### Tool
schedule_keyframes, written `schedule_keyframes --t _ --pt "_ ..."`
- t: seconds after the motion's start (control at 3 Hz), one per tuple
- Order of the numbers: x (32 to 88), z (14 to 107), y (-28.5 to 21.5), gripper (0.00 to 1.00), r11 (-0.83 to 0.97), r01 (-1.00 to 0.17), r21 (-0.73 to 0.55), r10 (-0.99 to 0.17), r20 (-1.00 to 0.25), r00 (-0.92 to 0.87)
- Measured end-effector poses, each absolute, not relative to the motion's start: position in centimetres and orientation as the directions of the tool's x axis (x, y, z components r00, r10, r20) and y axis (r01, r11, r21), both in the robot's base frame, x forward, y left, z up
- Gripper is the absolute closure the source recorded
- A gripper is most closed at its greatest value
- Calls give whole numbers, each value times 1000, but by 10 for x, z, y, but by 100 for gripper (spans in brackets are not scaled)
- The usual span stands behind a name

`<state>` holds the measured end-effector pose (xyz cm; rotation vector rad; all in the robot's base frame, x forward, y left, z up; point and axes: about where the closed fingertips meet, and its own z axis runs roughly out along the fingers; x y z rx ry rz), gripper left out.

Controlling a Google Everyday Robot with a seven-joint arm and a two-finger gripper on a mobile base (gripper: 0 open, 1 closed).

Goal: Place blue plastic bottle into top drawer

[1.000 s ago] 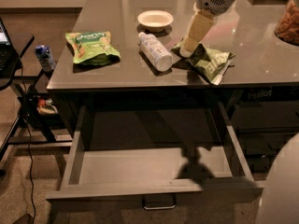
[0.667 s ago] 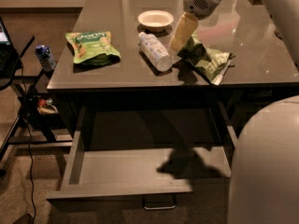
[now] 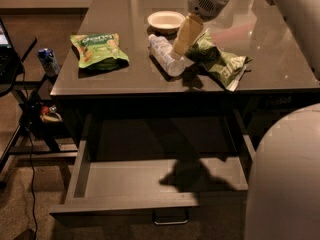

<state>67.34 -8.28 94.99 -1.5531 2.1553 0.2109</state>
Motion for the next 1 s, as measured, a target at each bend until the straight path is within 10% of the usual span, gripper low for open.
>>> schedule_keyframes --t 1.0 --pt "689 926 -51 0 348 -934 -81 -858 -428 -282"
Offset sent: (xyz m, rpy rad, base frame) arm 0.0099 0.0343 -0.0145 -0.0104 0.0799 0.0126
